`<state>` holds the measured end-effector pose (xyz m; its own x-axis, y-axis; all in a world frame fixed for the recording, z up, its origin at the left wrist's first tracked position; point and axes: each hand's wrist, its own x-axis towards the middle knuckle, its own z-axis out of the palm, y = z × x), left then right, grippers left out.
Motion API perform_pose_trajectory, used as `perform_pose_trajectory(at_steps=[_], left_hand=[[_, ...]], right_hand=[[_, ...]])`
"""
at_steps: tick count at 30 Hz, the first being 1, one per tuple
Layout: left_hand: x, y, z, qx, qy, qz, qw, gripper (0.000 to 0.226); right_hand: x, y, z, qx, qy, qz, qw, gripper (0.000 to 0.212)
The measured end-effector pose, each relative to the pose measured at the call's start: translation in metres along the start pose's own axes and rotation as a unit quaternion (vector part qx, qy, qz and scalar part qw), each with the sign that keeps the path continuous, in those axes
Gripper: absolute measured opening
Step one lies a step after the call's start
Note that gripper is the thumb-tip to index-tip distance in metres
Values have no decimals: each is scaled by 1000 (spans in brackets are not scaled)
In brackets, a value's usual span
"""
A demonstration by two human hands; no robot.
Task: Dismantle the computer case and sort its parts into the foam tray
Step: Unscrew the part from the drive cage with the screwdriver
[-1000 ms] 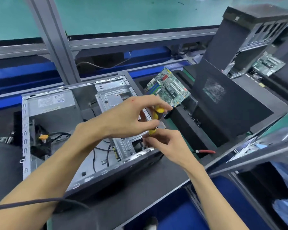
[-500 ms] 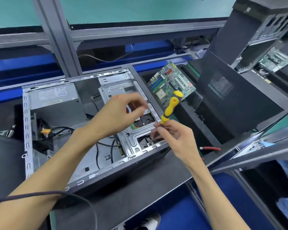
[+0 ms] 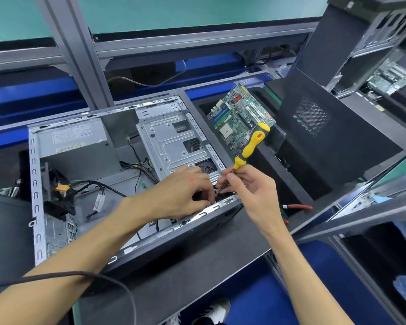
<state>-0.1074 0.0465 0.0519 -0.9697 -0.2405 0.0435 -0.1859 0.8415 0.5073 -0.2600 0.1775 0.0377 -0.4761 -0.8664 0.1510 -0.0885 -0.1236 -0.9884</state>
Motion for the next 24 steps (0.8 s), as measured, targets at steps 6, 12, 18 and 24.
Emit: perform_pose_trajectory(at_steps=[6,12,18,24], left_hand=[[9,3,-3,-6,-69,-32,997,13],[3,-1,2,5,-14,6,1000,7],[-7,-2,5,-7,45,39,998,12],[-7,0,8,-25,59,3,998,10]], right_hand=[[0,1,-1,8,-1,2,1000,11],[-1,2,-2,7,-9,4,1000,10],[-3,1,-3,-7,-10,-2,1000,12],[-4,-1,-2,-5,-9,2,1000,12]])
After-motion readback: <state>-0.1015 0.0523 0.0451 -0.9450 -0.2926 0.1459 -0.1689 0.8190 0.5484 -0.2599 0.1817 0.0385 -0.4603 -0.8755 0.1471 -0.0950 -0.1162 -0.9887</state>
